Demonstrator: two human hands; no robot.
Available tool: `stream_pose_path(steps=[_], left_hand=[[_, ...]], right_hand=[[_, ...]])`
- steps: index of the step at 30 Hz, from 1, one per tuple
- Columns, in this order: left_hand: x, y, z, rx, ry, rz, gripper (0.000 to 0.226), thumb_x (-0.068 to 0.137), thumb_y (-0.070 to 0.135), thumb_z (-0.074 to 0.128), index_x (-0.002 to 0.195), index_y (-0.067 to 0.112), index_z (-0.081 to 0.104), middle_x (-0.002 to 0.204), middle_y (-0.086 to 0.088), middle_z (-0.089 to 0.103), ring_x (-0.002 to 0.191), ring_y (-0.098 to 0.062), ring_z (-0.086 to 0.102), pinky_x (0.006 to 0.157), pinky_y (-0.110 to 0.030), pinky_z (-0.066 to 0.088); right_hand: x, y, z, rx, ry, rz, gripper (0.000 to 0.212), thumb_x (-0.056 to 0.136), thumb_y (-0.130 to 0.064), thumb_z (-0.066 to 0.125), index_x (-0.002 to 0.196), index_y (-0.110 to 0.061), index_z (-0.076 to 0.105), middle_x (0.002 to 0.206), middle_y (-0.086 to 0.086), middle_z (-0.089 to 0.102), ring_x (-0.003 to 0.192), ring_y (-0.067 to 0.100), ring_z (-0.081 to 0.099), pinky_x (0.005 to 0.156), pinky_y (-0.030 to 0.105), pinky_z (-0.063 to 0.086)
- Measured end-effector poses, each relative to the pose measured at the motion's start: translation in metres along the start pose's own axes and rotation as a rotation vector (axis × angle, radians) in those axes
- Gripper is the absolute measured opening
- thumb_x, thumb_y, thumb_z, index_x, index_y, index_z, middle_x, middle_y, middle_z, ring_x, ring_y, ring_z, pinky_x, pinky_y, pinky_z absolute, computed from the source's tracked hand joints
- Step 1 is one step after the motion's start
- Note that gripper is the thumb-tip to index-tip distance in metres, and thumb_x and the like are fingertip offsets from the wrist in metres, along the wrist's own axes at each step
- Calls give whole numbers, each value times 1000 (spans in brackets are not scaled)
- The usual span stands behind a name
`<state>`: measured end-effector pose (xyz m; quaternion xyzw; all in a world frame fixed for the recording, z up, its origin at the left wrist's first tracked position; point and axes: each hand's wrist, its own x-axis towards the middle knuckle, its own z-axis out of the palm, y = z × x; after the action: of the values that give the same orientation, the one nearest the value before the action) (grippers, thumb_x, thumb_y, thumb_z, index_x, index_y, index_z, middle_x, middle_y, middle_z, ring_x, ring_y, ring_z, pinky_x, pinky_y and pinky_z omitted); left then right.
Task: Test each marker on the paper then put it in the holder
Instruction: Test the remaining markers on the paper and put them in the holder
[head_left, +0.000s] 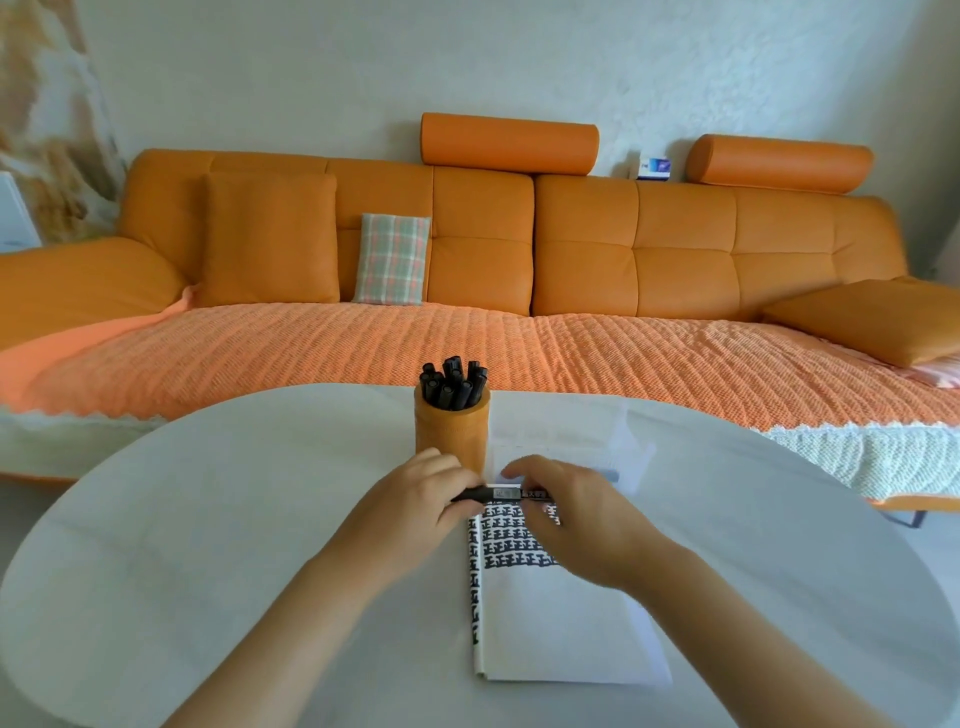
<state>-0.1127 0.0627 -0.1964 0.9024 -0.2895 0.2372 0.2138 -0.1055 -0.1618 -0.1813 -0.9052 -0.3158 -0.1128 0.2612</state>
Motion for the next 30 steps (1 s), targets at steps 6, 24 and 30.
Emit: stream_pose_path(steps=[6,24,30], left_hand=[[-10,4,7,-13,-43,-30,26,92,40,58,106,20,66,83,12,56,82,-6,46,65,-29,45],[-1,-10,12,-7,-169,-92,14,93,27,61,101,19,70,82,10,56,84,-8,49,73,-28,43],[-23,-41,11,-41,-224,-319,20,94,31,60,111,27,69,96,17,50,89,-2,52,84,-28,46]], right_hand=[[-9,4,15,-161,-33,-45,24,101,-41,44,114,-31,62,99,-8,64,86,18,60,70,37,46],[-5,22,5,17,-192,179,30,100,-39,47,81,-22,62,62,-5,53,61,12,48,62,37,42],[-10,44,-19,93,-76,178,20,99,-29,52,93,-21,69,84,-4,58,78,7,56,73,29,44]])
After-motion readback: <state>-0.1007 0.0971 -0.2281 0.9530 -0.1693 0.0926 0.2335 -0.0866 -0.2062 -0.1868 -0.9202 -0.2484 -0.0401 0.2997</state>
